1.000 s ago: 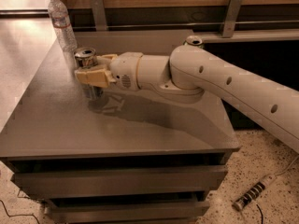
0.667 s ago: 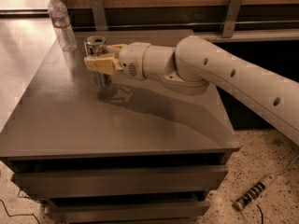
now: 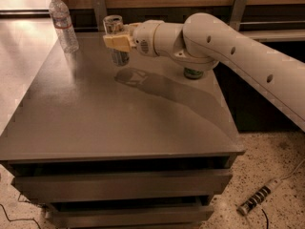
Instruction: Move redbull can near water bottle
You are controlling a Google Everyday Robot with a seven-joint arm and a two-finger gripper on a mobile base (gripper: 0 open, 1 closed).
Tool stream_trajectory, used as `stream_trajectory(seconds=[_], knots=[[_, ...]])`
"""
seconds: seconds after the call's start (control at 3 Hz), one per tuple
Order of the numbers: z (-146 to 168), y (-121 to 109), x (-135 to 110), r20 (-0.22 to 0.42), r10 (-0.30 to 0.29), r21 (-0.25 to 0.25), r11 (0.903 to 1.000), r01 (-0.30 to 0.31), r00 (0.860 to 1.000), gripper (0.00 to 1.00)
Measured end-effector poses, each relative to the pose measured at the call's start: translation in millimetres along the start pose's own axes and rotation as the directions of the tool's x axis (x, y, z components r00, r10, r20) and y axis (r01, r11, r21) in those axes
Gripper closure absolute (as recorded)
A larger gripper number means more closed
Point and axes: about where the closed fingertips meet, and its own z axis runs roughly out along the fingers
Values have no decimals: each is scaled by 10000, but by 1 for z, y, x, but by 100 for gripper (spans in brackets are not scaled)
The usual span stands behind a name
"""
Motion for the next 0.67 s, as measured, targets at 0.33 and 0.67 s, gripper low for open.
stream_trajectory(seconds=[0.33, 0.67], knots=[[21, -28, 3, -154, -57, 636, 9980, 67, 9999, 100], [34, -52, 15, -72, 120, 1435, 9896, -108, 9999, 100]])
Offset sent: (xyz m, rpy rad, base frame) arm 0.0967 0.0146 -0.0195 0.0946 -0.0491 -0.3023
